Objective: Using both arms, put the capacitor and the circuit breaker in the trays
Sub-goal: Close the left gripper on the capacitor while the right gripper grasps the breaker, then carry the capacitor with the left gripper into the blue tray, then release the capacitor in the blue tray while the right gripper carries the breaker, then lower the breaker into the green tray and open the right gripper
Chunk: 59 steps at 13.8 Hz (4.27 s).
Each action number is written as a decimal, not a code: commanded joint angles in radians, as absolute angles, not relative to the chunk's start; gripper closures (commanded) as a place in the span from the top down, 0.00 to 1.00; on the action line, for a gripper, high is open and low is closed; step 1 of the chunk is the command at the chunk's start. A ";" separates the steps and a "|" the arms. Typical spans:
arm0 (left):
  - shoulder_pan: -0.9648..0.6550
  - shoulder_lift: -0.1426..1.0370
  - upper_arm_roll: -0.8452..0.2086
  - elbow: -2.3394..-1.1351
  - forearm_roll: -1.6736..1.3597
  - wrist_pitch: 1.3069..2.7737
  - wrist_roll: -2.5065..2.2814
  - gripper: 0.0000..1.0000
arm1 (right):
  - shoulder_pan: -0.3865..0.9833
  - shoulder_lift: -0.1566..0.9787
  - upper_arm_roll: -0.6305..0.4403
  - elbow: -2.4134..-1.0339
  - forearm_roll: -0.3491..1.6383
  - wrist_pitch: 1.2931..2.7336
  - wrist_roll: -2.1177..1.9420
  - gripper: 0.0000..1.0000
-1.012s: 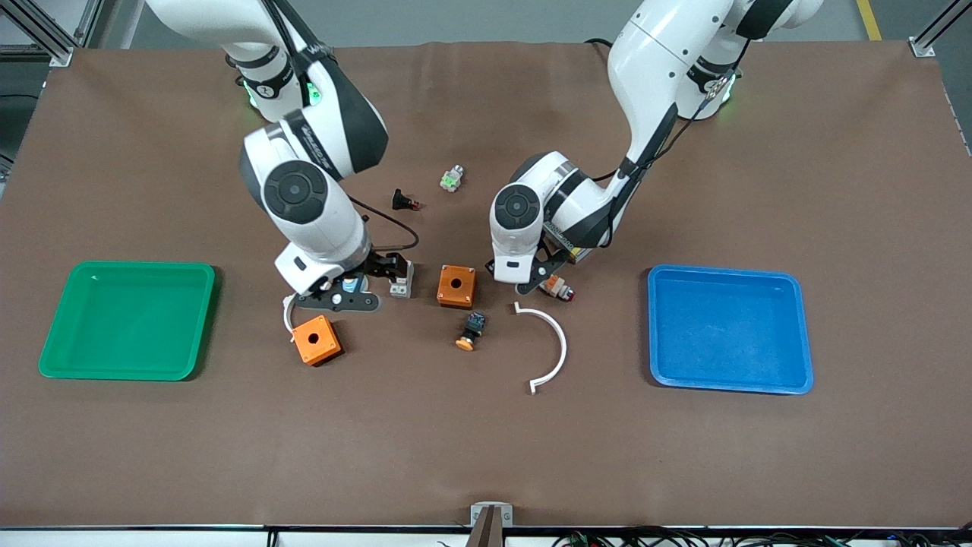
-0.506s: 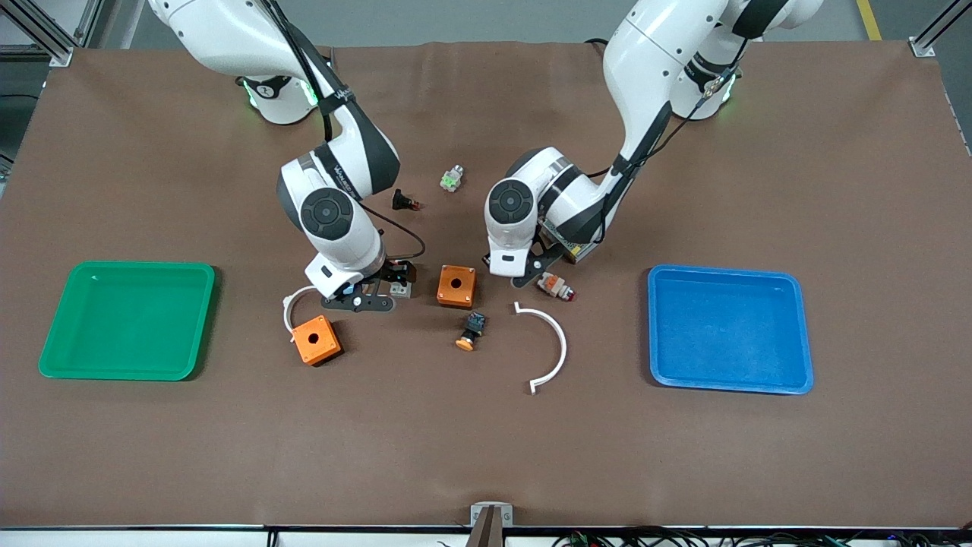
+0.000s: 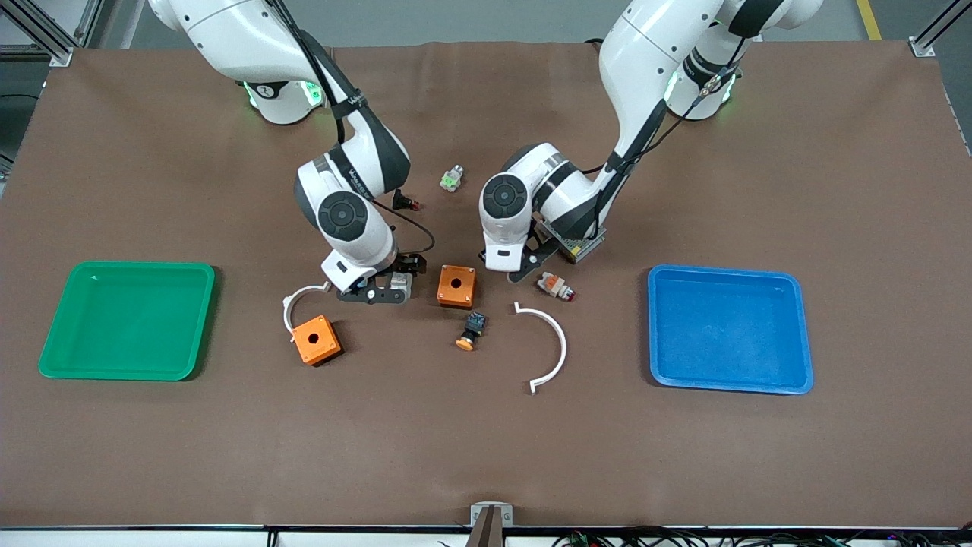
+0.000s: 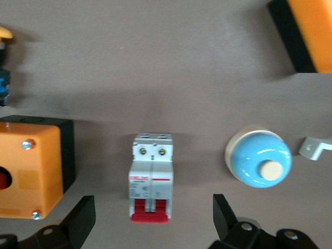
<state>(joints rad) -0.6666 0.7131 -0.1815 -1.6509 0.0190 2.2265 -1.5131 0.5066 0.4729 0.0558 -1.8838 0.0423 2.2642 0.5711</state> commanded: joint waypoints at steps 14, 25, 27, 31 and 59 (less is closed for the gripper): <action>-0.358 0.479 -0.167 -1.649 0.118 1.980 -1.188 0.00 | 0.512 0.505 0.048 -1.891 0.060 2.313 0.566 0.48; 0.125 0.564 -0.179 -1.672 0.193 2.129 -0.671 0.01 | 0.509 0.448 0.043 -1.820 0.060 2.133 0.572 0.15; 0.155 0.600 -0.179 -1.692 0.187 2.187 -0.647 0.01 | 0.496 0.402 0.029 -1.757 0.060 2.006 0.568 0.14; 0.239 0.627 -0.204 -1.738 0.120 2.276 -0.545 0.01 | 0.364 0.344 0.026 -1.573 0.060 1.714 0.461 0.13; 0.209 0.098 -0.322 -1.459 0.140 1.625 -0.169 1.00 | -0.382 0.680 0.023 -1.436 -0.152 1.972 -0.339 0.13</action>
